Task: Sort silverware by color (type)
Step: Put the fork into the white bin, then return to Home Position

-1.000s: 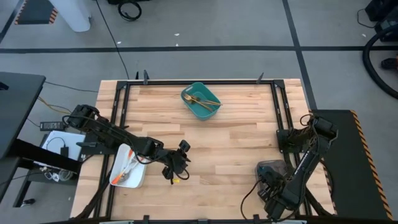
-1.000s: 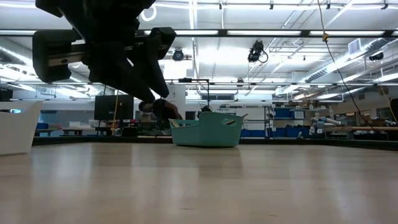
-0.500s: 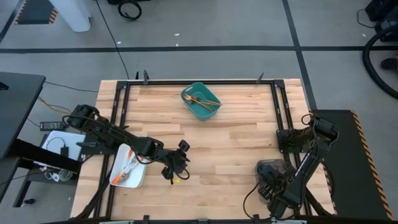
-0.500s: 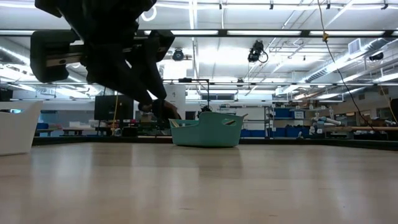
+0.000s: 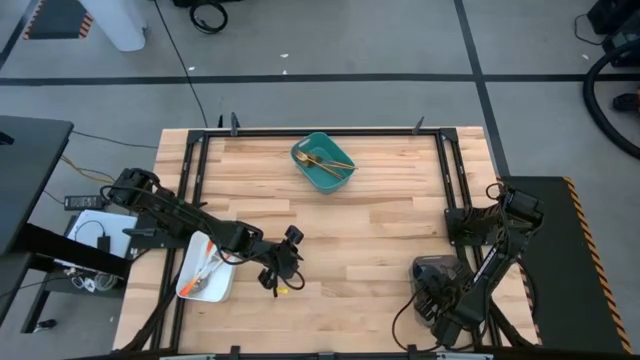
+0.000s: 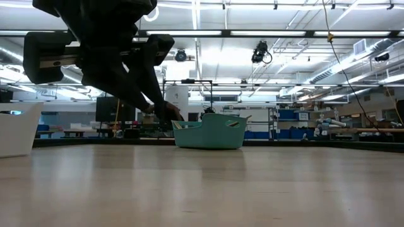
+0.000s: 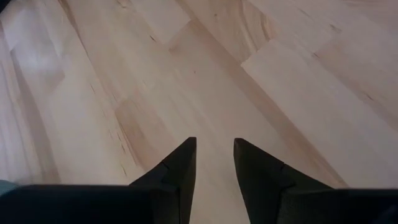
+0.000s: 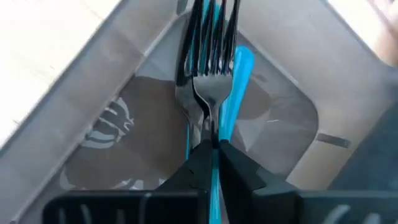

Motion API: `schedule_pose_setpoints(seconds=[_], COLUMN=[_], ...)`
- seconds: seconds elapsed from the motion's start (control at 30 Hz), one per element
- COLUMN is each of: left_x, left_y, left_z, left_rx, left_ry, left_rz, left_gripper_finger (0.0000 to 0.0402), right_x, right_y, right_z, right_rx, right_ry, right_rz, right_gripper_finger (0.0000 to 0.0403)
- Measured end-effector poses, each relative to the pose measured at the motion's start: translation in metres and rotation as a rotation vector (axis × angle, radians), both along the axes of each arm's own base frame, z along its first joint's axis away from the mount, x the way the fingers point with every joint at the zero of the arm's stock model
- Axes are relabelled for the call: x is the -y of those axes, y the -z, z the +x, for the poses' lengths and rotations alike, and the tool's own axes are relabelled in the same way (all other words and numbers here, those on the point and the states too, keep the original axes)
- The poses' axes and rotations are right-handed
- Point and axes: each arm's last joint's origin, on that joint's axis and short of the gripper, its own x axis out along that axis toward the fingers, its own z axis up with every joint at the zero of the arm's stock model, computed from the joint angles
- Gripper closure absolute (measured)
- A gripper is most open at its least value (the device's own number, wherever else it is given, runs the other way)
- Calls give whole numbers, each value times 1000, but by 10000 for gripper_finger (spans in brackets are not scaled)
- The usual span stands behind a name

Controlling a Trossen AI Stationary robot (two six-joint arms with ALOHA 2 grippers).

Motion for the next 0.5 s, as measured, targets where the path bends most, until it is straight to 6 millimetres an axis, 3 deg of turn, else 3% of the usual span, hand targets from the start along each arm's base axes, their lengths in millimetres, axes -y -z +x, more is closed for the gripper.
schedule_pose_setpoints(seconds=[0.23,0.5], left_x=[0,0], left_y=[0,0], left_z=[0,0], left_rx=[-1,5], left_ry=[-7,7], left_rz=[-6,5], left_gripper_finger=[285,285], right_x=[0,-4], right_y=[1,-27], right_z=[0,2], right_rx=[-49,-96], right_ry=[19,18], right_rz=[28,-15], right_gripper_finger=[320,288])
